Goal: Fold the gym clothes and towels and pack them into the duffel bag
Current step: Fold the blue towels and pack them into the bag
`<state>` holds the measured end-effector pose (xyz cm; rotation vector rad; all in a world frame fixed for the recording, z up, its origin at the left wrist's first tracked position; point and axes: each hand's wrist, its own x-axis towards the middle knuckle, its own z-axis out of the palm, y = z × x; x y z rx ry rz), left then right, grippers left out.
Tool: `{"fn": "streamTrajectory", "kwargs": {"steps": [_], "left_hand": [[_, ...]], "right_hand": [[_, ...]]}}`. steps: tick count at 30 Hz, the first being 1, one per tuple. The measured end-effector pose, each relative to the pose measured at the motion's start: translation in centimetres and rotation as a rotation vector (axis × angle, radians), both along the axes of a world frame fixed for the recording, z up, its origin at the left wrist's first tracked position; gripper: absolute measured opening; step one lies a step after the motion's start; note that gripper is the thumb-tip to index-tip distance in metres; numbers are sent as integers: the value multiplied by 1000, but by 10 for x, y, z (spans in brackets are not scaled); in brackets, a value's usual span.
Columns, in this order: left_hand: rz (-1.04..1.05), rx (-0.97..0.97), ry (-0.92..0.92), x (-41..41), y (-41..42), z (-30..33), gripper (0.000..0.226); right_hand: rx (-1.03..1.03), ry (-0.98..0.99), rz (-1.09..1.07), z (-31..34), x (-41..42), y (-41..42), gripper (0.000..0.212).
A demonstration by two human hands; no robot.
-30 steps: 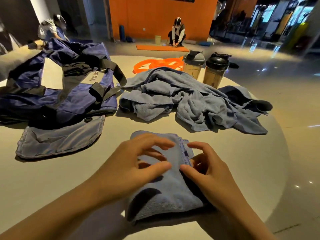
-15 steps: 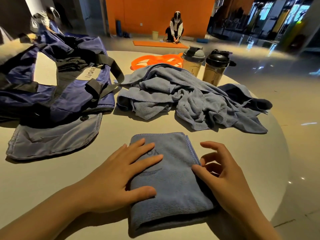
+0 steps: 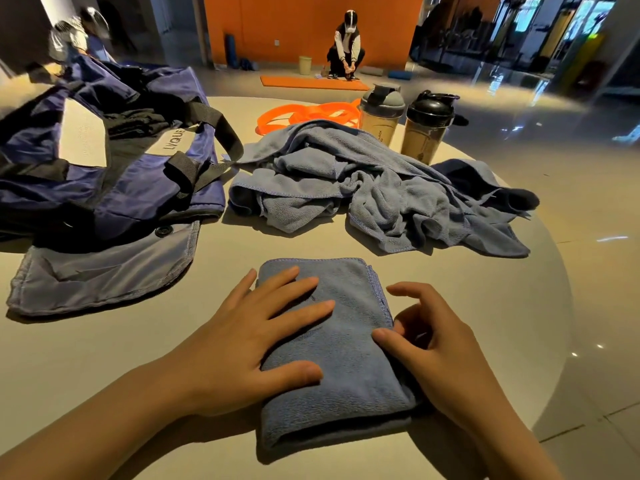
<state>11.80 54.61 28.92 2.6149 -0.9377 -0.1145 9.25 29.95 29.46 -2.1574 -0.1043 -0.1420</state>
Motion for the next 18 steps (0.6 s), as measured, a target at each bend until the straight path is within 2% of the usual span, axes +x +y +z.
{"fn": "streamTrajectory", "kwargs": {"steps": [8, 14, 18], "left_hand": [[16, -61, 8, -1, 0, -3, 71], [26, -254, -1, -5, 3, 5, 69], [-36, -60, 7, -6, -3, -2, 70]], "right_hand": [[-143, 65, 26, 12, 3, 3, 46], [39, -89, -42, 15, -2, -8, 47], [-5, -17, -78, -1, -2, -11, 41]]}}
